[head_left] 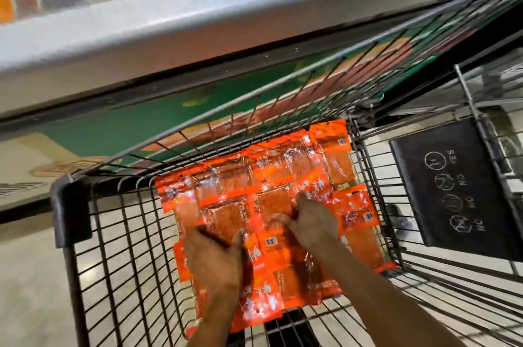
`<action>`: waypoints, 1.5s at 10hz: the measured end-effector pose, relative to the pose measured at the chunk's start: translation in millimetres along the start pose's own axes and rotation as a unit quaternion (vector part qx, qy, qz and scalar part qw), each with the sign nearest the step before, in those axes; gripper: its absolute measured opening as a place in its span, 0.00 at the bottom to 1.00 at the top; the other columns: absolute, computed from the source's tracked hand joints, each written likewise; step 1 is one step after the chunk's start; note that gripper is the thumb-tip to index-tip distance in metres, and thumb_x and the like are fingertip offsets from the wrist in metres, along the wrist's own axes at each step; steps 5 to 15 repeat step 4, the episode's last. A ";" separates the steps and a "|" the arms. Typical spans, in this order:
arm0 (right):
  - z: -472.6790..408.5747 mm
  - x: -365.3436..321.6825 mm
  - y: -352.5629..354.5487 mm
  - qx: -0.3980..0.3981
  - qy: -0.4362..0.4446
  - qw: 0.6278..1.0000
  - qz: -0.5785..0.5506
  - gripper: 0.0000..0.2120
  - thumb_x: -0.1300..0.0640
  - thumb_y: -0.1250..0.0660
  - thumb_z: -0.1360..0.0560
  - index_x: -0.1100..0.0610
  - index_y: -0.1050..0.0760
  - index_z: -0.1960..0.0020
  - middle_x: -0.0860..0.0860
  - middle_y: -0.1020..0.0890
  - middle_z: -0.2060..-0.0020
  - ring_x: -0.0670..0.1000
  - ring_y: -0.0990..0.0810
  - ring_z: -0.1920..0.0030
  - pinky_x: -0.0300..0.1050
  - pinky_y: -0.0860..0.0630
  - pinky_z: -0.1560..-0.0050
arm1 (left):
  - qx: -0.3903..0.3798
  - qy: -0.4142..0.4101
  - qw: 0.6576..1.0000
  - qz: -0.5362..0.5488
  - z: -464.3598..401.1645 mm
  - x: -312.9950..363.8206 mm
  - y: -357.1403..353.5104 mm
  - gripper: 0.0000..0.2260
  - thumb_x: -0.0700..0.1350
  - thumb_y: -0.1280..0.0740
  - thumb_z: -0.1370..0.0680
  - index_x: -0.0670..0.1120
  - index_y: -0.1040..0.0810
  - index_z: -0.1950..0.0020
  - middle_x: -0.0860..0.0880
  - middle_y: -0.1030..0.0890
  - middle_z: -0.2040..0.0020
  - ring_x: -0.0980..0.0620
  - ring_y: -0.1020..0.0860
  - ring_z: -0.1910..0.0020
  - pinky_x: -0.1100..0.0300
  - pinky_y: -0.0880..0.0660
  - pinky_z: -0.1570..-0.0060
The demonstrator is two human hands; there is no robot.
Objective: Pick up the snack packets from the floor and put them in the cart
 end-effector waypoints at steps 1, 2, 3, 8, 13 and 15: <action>4.2 -1.9 0.0 -0.014 0.019 0.999 -0.033 0.22 0.41 0.35 0.21 0.55 0.35 0.37 0.57 0.17 0.51 0.60 0.17 0.49 0.53 0.20 0.51 | 0.005 -0.001 1.000 -0.019 2.1 2.9 3.4 0.31 0.47 0.22 0.27 0.34 0.31 0.32 0.32 0.25 0.38 0.31 0.27 0.38 0.41 0.30 0.37; 14.6 5.7 1.2 -0.015 -0.008 0.997 -0.076 0.10 0.51 0.44 0.16 0.53 0.37 0.37 0.57 0.18 0.51 0.59 0.17 0.49 0.58 0.19 0.48 | -0.006 0.005 1.000 -0.012 0.7 0.6 9.4 0.23 0.37 0.28 0.24 0.35 0.30 0.33 0.32 0.25 0.39 0.32 0.27 0.39 0.42 0.29 0.40; 33.9 4.3 14.4 -0.010 0.000 1.000 -0.024 0.19 0.61 0.43 0.19 0.54 0.38 0.29 0.58 0.23 0.39 0.59 0.20 0.40 0.56 0.22 0.40 | -0.038 -0.006 0.998 -0.042 1.8 7.2 29.8 0.19 0.38 0.32 0.22 0.40 0.30 0.32 0.37 0.26 0.38 0.35 0.23 0.42 0.42 0.23 0.44; 54.4 -3.8 35.8 0.003 0.016 1.000 0.001 0.25 0.62 0.39 0.20 0.56 0.40 0.25 0.57 0.26 0.34 0.58 0.20 0.39 0.51 0.21 0.41 | -0.039 -0.060 0.996 -0.059 13.3 30.1 59.6 0.17 0.46 0.33 0.20 0.44 0.29 0.32 0.41 0.24 0.38 0.39 0.22 0.42 0.44 0.21 0.46; 54.4 -3.8 35.8 0.003 0.016 1.000 0.001 0.25 0.62 0.39 0.20 0.56 0.40 0.25 0.57 0.26 0.34 0.58 0.20 0.39 0.51 0.21 0.41 | -0.039 -0.060 0.996 -0.059 13.3 30.1 59.6 0.17 0.46 0.33 0.20 0.44 0.29 0.32 0.41 0.24 0.38 0.39 0.22 0.42 0.44 0.21 0.46; 54.4 -3.8 35.8 0.003 0.016 1.000 0.001 0.25 0.62 0.39 0.20 0.56 0.40 0.25 0.57 0.26 0.34 0.58 0.20 0.39 0.51 0.21 0.41 | -0.039 -0.060 0.996 -0.059 13.3 30.1 59.6 0.17 0.46 0.33 0.20 0.44 0.29 0.32 0.41 0.24 0.38 0.39 0.22 0.42 0.44 0.21 0.46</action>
Point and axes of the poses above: each hand's wrist, its own z-axis away from the middle knuckle, its own y-axis out of the back of the hand, x = y × z, the point moved 8 cm from there along -z, towards the middle knuckle
